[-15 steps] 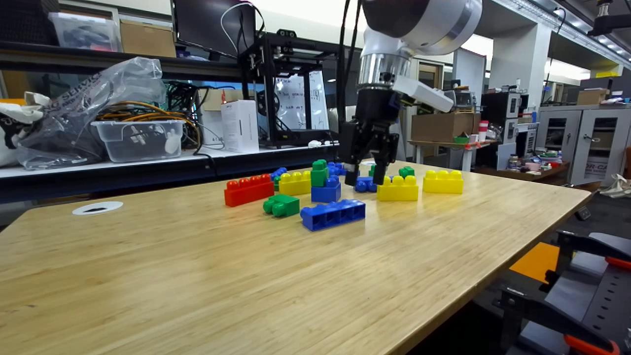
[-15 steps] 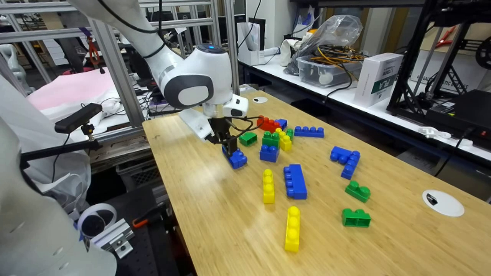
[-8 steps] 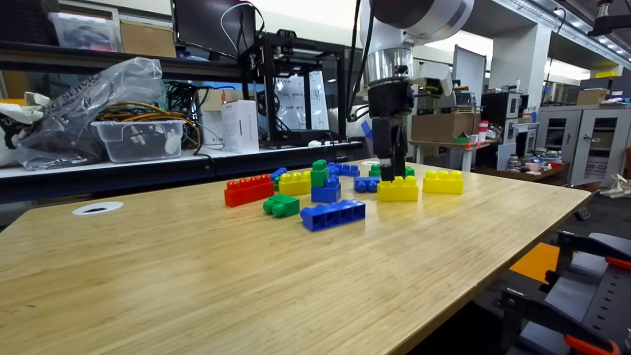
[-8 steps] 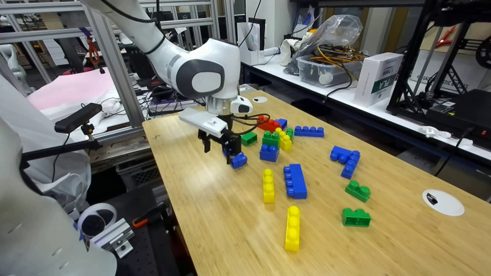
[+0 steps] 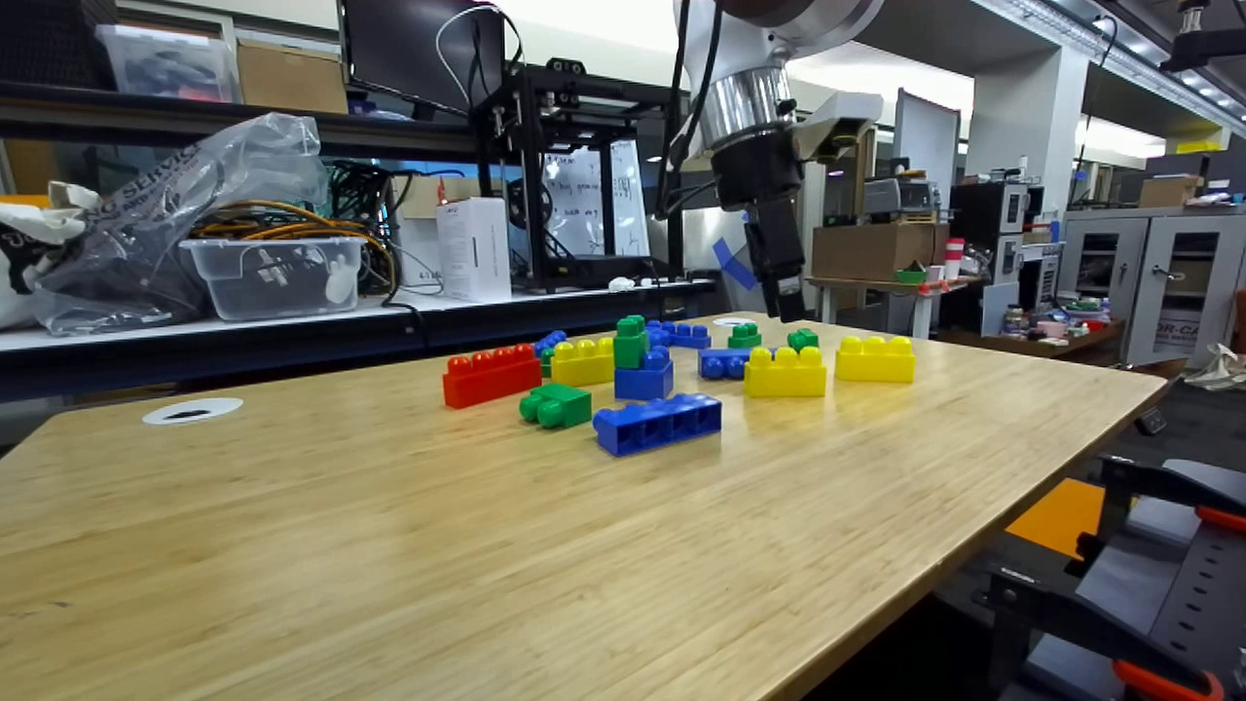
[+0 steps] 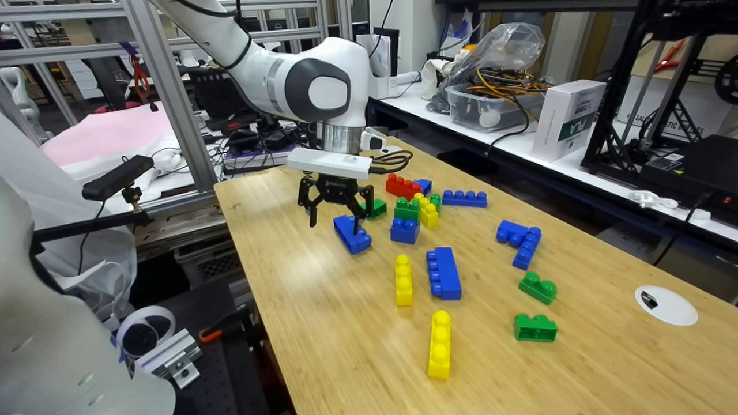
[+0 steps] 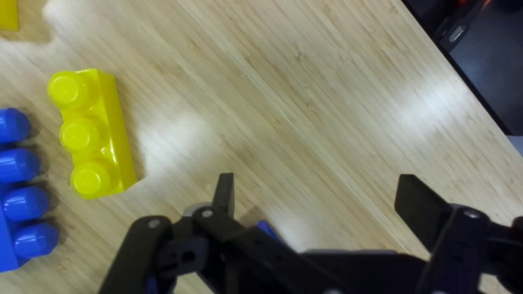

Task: Remove the blue building block from the center left of the table and put it on the blue and green one

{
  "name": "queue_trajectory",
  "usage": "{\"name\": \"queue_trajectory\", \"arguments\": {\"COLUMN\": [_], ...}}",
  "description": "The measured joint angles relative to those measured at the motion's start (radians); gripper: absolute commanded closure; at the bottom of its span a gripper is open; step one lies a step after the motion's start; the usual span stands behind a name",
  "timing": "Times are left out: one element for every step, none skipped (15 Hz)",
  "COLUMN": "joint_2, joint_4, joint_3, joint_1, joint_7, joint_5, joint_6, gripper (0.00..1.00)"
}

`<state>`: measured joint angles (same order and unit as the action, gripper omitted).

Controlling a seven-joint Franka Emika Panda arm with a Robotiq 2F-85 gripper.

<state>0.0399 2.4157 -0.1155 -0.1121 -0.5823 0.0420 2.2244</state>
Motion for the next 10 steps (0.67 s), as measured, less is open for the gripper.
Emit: {"name": "queue_trajectory", "arguments": {"joint_2": [0.005, 0.010, 0.015, 0.018, 0.020, 0.020, 0.020, 0.021, 0.020, 0.021], "joint_4": [-0.008, -0.013, -0.016, -0.018, -0.019, -0.020, -0.021, -0.022, -0.022, -0.022], "joint_3": [0.000, 0.000, 0.000, 0.000, 0.000, 0.000, 0.000, 0.000, 0.000, 0.000], "joint_1": [0.000, 0.000, 0.000, 0.000, 0.000, 0.000, 0.000, 0.000, 0.000, 0.000], "joint_7": [-0.013, -0.020, -0.022, -0.023, -0.024, -0.024, -0.024, -0.024, -0.024, -0.024], "joint_5": [0.000, 0.000, 0.000, 0.000, 0.000, 0.000, 0.000, 0.000, 0.000, 0.000], "joint_6": [-0.006, -0.009, -0.011, -0.013, -0.014, -0.015, -0.016, -0.017, -0.018, -0.018], "gripper": [0.00, 0.00, 0.00, 0.00, 0.00, 0.00, 0.00, 0.00, 0.00, 0.00]}}
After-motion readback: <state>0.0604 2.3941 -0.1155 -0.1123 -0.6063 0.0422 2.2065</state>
